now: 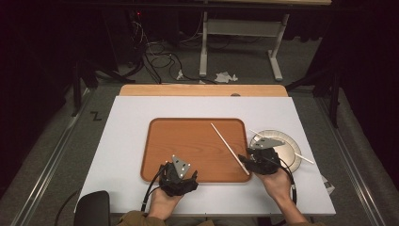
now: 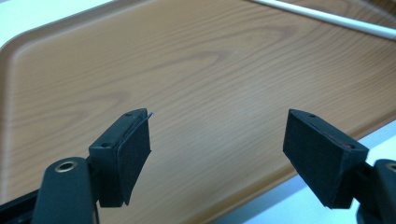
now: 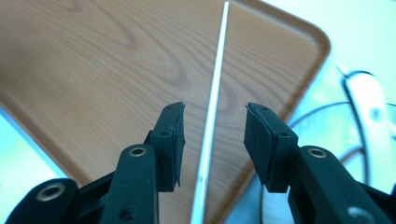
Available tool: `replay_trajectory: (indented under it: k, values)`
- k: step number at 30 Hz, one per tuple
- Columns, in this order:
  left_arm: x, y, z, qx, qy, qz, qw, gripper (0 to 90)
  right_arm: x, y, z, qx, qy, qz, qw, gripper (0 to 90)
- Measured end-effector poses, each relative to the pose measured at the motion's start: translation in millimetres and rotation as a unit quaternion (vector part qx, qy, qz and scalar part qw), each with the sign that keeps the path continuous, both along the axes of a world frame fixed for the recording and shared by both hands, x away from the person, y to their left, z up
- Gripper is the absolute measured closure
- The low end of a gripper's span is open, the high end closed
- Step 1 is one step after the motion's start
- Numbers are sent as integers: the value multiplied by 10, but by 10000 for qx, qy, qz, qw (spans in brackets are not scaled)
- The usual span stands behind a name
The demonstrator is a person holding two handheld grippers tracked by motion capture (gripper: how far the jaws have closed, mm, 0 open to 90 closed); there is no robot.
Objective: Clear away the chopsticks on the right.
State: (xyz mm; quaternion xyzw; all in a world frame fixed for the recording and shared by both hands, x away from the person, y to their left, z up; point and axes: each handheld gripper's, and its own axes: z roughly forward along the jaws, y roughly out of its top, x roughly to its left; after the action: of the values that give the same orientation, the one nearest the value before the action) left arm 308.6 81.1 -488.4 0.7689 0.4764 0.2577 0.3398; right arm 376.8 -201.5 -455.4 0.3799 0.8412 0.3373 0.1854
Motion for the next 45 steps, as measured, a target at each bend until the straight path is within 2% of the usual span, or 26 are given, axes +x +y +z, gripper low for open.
replay_trajectory:
  k: [5,6,8,14,18,23,25,26,28,32,36,40,41,42,45]
  values:
    - [52,-72,-4,9,7,-187,9998,233,-108,-135,55,46,-150,-106,9998,585]
    - [56,-80,-1,31,0,-221,9998,233,-142,-201,82,117,-204,-206,9995,588]
    - [64,-97,1,7,-15,-250,9997,233,-153,-230,92,146,-213,-240,9994,589]
    - [89,-138,2,14,-8,-333,9994,227,-211,-479,157,385,-250,-544,9975,617]
    - [102,-153,3,10,-2,-368,9993,227,-230,-663,199,511,-329,-818,9948,630]
    - [105,-164,5,4,2,-393,9992,226,-249,-893,238,547,-456,-1118,9912,640]
    - [104,-165,6,4,-2,-393,9992,225,-255,-1047,260,595,-480,-1345,9880,648]
    - [105,-165,6,1,-1,-394,9992,225,-255,-1047,260,595,-480,-1345,9880,648]
    - [107,-168,3,16,15,-394,9992,223,-256,-1152,269,590,-504,-1527,9852,657]
    - [103,-181,-5,39,27,-408,9992,223,-248,-1372,256,621,-446,-1914,9785,676]
    - [103,-184,-8,51,38,-410,9991,223,-239,-1533,225,592,-381,-2140,9743,687]
    - [102,-185,-8,50,47,-415,9991,222,-212,-1613,181,541,-277,-2247,9725,693]
    - [100,-186,-8,57,46,-416,9991,221,-198,-1632,166,499,-256,-2216,9735,693]
    - [100,-187,-9,57,46,-418,9991,221,-188,-1635,148,497,-176,-2258,9727,693]
    - [103,-189,-16,71,47,-418,9991,219,-151,-1663,101,403,-111,-2247,9735,693]
